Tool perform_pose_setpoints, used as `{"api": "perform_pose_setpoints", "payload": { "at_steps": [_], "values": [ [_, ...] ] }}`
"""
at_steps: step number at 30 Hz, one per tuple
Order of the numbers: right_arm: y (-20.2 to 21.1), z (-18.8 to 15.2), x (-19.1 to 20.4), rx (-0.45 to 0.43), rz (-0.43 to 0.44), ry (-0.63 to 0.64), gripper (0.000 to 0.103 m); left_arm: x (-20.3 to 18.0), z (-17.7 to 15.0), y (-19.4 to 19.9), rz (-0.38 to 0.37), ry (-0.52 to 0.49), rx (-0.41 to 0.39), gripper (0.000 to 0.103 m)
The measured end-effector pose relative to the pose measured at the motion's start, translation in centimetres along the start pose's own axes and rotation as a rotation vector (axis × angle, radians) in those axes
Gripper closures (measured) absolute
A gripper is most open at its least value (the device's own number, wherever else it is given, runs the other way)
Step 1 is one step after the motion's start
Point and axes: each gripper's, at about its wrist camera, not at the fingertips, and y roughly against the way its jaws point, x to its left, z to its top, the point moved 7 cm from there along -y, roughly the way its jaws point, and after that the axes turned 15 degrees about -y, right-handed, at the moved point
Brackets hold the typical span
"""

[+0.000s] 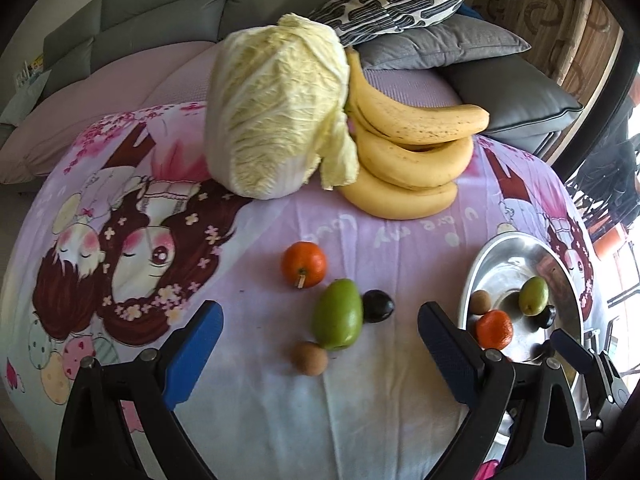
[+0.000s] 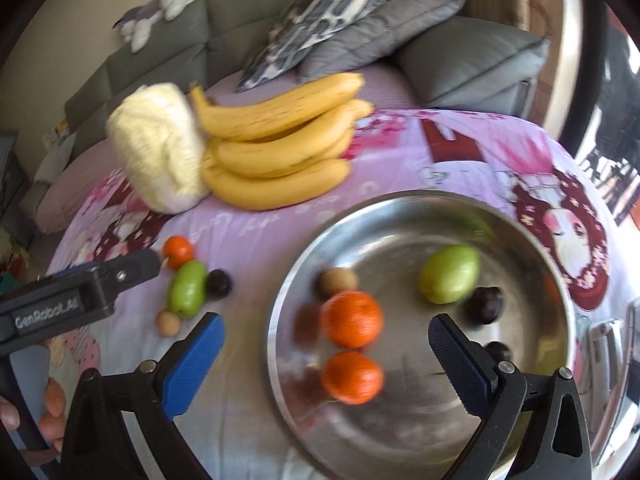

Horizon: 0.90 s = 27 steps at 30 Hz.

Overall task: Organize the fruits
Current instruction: 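Withdraw both open tools from the bowl back toward the fruit cluster, then lower the right tool around the green pear while the left tool approaches the brown fruit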

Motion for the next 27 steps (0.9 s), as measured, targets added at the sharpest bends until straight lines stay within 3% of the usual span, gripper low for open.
{"api": "perform_pose_setpoints", "payload": {
  "at_steps": [17, 21, 27],
  "values": [
    [-1.2, -3.7, 6.2, 0.037, 0.095, 0.164, 0.0, 4.6, -1.5, 0.5, 0.026, 0.066, 0.018, 0.005],
    [-1.4, -4.2, 7.2, 0.028, 0.102, 0.207, 0.0, 5.4, -1.6, 0.3, 0.022, 0.075, 0.019, 0.005],
    [-2.0, -4.0, 7.2, 0.038, 0.069, 0.174, 0.0, 6.3, -2.2, -0.3, 0.017, 0.103, 0.042, 0.005]
  ]
}}
